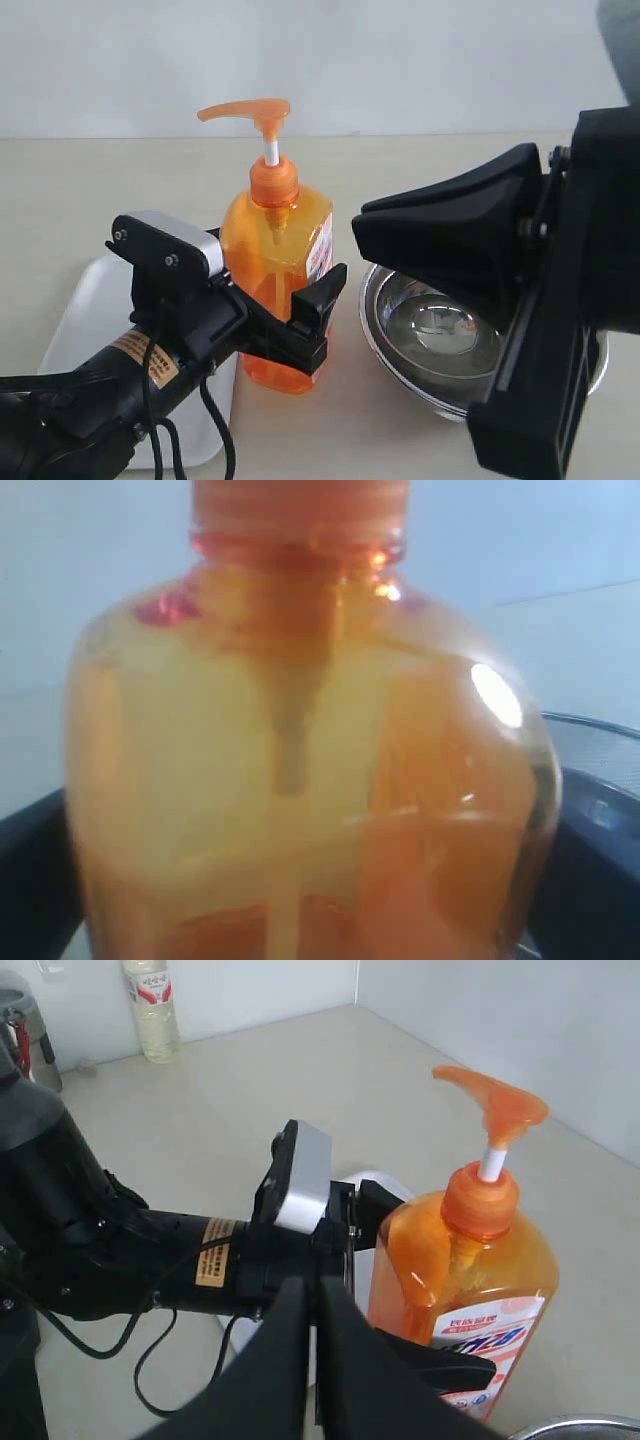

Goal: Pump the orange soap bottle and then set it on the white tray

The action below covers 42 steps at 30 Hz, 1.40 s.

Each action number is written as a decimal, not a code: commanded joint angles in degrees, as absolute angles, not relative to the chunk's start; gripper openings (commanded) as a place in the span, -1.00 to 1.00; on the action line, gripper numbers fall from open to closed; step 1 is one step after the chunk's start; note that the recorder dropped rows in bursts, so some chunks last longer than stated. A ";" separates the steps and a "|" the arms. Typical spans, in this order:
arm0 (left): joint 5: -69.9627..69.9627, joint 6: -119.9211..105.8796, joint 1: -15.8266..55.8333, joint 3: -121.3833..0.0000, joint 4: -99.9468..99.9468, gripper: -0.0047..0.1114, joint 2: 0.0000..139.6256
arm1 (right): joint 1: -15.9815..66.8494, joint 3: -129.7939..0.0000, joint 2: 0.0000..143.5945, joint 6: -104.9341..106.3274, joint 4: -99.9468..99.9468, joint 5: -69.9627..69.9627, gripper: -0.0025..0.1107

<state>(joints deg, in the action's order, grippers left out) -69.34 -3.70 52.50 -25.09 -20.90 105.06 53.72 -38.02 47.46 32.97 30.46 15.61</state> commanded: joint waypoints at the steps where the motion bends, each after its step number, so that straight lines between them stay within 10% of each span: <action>1: -69.96 -3.88 52.60 -25.17 -20.10 0.71 105.37 | 53.79 -38.01 47.51 33.02 30.08 15.62 -0.96; 9: -69.96 -3.88 52.60 -25.17 -20.58 0.62 105.37 | 53.79 -38.01 47.51 33.02 30.08 15.62 -0.96; 17: -69.96 -3.88 52.60 -25.17 -19.52 -0.81 105.37 | 53.79 -38.01 47.51 33.02 30.08 15.62 -0.96; 42: -69.96 -2.81 52.60 -25.17 -20.15 -0.84 105.37 | 53.79 -61.75 65.54 32.49 30.09 25.44 -0.96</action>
<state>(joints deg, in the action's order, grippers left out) -69.34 -3.33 52.50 -25.09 -20.24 105.06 53.72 -59.56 63.12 31.27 30.46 24.59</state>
